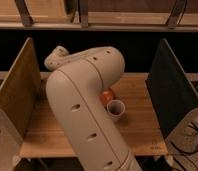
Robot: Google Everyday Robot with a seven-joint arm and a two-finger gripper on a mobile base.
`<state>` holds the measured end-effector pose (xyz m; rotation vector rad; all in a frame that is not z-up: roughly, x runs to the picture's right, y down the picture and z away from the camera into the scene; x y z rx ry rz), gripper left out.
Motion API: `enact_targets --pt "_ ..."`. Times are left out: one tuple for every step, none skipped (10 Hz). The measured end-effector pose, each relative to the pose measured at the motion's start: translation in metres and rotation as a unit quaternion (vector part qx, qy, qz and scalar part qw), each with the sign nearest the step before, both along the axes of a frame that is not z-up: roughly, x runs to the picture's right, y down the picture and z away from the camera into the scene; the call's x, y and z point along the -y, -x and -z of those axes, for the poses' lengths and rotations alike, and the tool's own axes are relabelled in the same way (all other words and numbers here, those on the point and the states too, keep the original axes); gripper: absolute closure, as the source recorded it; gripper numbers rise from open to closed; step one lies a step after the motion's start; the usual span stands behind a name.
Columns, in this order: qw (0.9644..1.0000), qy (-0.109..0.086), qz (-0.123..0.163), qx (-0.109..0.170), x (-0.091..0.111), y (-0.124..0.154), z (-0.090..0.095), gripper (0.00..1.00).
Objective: Stand the bottle upright
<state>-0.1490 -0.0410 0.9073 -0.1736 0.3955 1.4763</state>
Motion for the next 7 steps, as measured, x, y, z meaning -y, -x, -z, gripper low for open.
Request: enact_targets --pt "0.9994 -0.016 0.027 0.016 0.001 0.008 0.002 1.0" --pt "0.9974 -0.031 0.053 0.038 0.001 0.019 0.003 1.0" --pt "0.9957 -0.039 0.066 0.052 0.001 0.025 0.004 1.0" --pt "0.9944 -0.044 0.075 0.061 0.0 0.029 0.004 1.0" --pt "0.9943 -0.044 0.075 0.062 0.0 0.029 0.004 1.0" --pt "0.9943 -0.044 0.075 0.062 0.0 0.029 0.004 1.0" --pt "0.9942 -0.044 0.076 0.062 0.0 0.029 0.004 1.0"
